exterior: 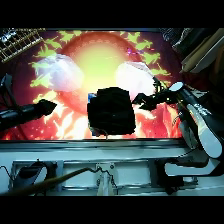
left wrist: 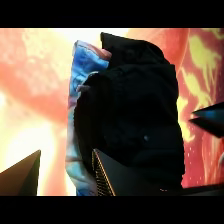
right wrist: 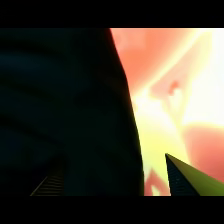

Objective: Fold the clothes and pants, and hang the long-sleeved shirts on hangers.

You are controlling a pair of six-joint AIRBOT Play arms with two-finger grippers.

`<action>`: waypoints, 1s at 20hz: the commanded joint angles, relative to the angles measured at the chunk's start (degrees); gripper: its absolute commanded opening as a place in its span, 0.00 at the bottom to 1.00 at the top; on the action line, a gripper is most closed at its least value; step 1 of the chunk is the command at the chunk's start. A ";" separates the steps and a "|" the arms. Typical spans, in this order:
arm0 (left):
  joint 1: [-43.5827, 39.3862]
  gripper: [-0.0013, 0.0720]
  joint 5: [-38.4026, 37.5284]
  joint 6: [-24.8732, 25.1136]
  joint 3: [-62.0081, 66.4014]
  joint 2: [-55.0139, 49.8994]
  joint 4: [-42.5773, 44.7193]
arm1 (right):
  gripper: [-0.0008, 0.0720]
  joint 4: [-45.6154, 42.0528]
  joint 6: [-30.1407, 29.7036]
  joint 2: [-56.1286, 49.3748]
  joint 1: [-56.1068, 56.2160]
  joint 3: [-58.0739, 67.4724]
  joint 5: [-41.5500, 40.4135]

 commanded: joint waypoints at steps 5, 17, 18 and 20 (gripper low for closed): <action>0.04 0.51 1.22 0.04 -0.02 -0.24 -0.24 | 0.63 7.54 -1.11 -6.08 10.23 -0.79 -3.32; 0.04 0.51 4.37 -0.04 -0.02 -0.24 -0.26 | 0.09 -24.57 12.04 -1.11 -12.22 28.00 13.55; 0.04 0.51 4.37 -0.04 -0.02 -0.24 -0.26 | 0.09 -24.55 12.83 -0.76 -15.41 31.98 15.52; 0.04 0.51 4.37 -0.04 -0.02 -0.24 -0.26 | 0.09 -24.44 14.97 0.81 -21.20 38.07 17.94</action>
